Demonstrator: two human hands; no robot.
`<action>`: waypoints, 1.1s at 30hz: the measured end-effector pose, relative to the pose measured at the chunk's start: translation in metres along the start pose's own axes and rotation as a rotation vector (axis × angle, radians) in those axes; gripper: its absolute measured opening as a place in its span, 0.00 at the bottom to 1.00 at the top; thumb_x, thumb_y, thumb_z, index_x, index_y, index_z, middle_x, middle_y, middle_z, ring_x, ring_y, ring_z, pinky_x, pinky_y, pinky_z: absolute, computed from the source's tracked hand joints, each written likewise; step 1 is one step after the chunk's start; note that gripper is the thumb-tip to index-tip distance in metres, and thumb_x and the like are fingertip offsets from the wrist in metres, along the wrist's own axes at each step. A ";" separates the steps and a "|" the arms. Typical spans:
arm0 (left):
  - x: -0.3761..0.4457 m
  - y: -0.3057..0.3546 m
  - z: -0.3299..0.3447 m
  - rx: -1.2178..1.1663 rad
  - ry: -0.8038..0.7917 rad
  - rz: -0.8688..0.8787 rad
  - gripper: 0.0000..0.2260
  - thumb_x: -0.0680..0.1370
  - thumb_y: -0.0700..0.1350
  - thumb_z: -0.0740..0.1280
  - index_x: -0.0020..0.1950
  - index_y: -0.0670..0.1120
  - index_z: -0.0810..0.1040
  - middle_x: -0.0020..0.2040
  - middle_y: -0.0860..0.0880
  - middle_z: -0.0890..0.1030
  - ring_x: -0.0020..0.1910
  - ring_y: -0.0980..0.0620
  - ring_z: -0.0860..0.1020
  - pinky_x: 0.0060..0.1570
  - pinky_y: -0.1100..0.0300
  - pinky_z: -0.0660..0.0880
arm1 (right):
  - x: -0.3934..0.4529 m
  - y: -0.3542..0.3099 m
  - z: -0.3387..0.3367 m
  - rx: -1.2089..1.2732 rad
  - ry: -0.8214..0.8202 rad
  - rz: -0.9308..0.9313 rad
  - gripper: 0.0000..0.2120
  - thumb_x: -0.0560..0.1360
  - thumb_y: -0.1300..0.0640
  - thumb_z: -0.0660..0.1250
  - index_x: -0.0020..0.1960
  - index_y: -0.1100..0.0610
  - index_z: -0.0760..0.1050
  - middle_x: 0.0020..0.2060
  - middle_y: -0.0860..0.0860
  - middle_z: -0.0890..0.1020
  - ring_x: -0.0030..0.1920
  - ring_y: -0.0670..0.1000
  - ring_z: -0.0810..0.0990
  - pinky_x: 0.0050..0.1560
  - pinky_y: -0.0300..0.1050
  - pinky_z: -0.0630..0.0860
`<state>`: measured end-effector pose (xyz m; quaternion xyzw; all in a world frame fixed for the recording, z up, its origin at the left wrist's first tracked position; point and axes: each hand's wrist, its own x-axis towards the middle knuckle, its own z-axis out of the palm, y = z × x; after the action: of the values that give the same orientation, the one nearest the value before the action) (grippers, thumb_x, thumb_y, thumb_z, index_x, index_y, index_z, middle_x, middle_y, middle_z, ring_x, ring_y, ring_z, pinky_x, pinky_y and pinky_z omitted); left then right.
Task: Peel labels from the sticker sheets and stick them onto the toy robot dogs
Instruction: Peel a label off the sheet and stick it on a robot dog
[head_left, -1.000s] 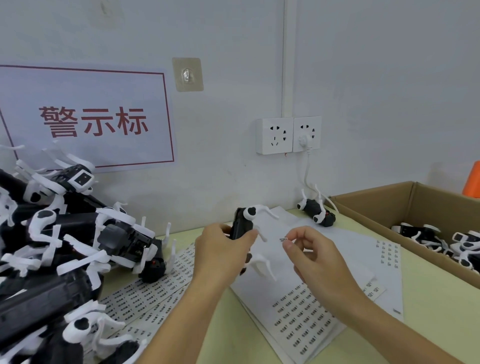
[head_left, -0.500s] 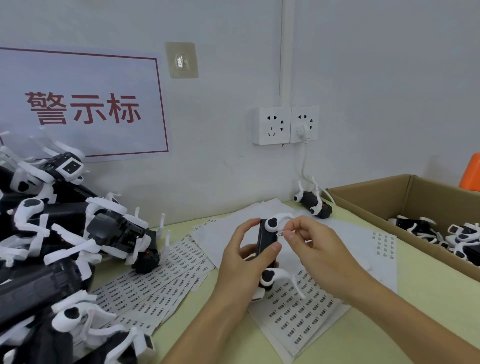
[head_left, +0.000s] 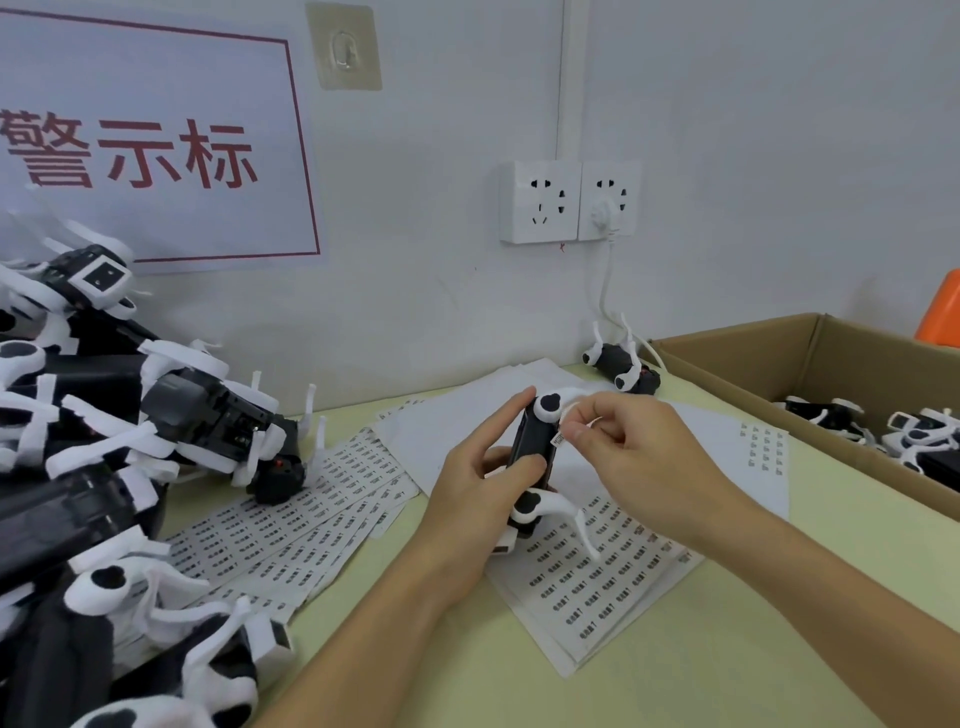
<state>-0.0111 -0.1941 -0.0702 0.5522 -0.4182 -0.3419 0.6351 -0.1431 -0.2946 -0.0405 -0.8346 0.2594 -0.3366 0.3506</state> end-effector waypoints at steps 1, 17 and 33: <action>0.000 0.000 0.000 0.003 -0.007 0.001 0.26 0.71 0.46 0.66 0.62 0.73 0.76 0.52 0.42 0.84 0.45 0.40 0.78 0.42 0.47 0.69 | 0.000 -0.001 -0.001 -0.010 0.002 0.000 0.13 0.81 0.58 0.65 0.39 0.50 0.78 0.21 0.44 0.64 0.24 0.45 0.61 0.26 0.36 0.61; 0.001 -0.003 0.000 0.054 0.002 0.037 0.24 0.70 0.50 0.72 0.62 0.73 0.77 0.50 0.47 0.85 0.43 0.51 0.83 0.48 0.59 0.79 | 0.000 -0.011 -0.002 -0.021 -0.020 0.076 0.12 0.80 0.56 0.67 0.38 0.50 0.83 0.22 0.45 0.64 0.23 0.45 0.61 0.27 0.36 0.61; 0.001 -0.003 0.001 0.053 0.060 0.047 0.19 0.76 0.47 0.72 0.61 0.71 0.79 0.51 0.45 0.85 0.49 0.51 0.82 0.55 0.54 0.77 | -0.001 -0.008 0.002 -0.028 0.011 0.038 0.13 0.79 0.57 0.68 0.36 0.49 0.81 0.24 0.49 0.67 0.21 0.45 0.62 0.24 0.32 0.61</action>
<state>-0.0110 -0.1959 -0.0729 0.5688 -0.4205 -0.2990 0.6405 -0.1404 -0.2884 -0.0357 -0.8325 0.2819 -0.3307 0.3437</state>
